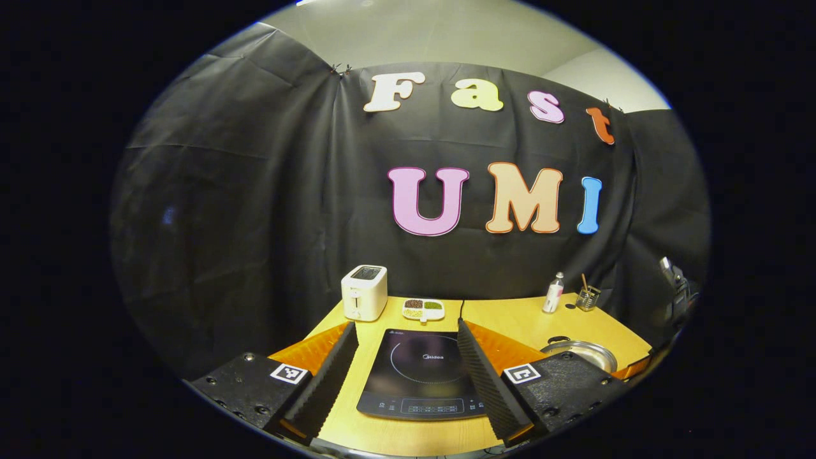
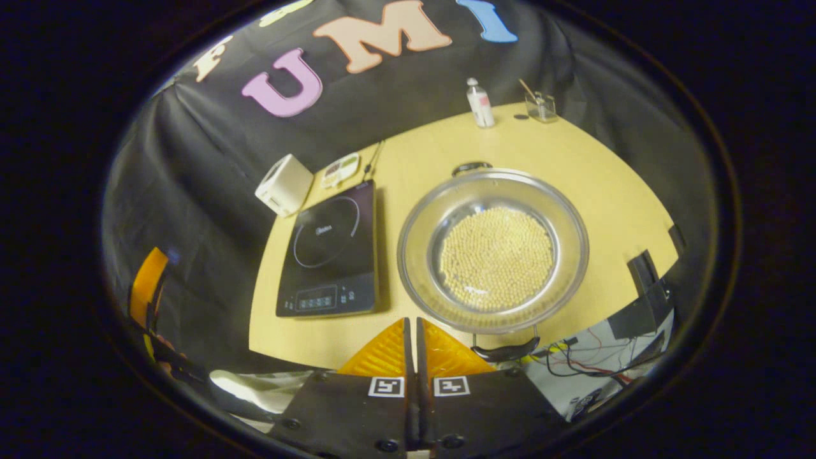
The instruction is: First push the handle of the pot to place it horizontally, then grasp the pot with both hands and set it on the induction cooktop.
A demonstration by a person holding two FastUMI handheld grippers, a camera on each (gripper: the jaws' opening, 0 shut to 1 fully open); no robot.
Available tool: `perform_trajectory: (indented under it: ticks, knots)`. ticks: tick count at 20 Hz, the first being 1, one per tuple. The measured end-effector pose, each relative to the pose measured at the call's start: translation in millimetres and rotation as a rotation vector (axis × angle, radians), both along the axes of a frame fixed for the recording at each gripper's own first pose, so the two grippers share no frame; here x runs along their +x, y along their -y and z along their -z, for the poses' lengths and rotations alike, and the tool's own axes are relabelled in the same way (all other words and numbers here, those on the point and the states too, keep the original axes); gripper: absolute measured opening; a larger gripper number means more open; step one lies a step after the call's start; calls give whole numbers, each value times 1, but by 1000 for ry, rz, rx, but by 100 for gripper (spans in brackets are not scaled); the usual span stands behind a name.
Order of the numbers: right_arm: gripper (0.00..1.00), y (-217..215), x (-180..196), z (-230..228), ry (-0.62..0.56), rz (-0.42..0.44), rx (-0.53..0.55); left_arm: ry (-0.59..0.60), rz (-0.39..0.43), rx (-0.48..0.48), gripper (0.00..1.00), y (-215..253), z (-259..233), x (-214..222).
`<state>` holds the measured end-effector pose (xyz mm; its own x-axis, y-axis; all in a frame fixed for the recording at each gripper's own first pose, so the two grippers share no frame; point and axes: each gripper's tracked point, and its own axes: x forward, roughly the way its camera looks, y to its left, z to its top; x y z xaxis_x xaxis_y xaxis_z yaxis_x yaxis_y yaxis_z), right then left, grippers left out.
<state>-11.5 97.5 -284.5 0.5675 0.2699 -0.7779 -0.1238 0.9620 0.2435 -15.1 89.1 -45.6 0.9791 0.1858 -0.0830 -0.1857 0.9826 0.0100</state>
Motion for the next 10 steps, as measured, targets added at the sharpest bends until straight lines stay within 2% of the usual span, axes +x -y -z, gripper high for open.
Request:
perform_trajectory:
  ticks: [1,4,8,10]
  knots:
    - [0,-1,-4,10,-47,10,12,-2,2,0,93,-1,1,2]
    - [2,0,-12,31,-154,29,28,-8,-2,8,93,-9,3,7]
    - [0,14,-7,59,-222,51,-50,-21,-2,13,93,-15,9,12]
    - [3,19,-7,73,-258,53,-93,-28,-8,1,93,-18,13,14]
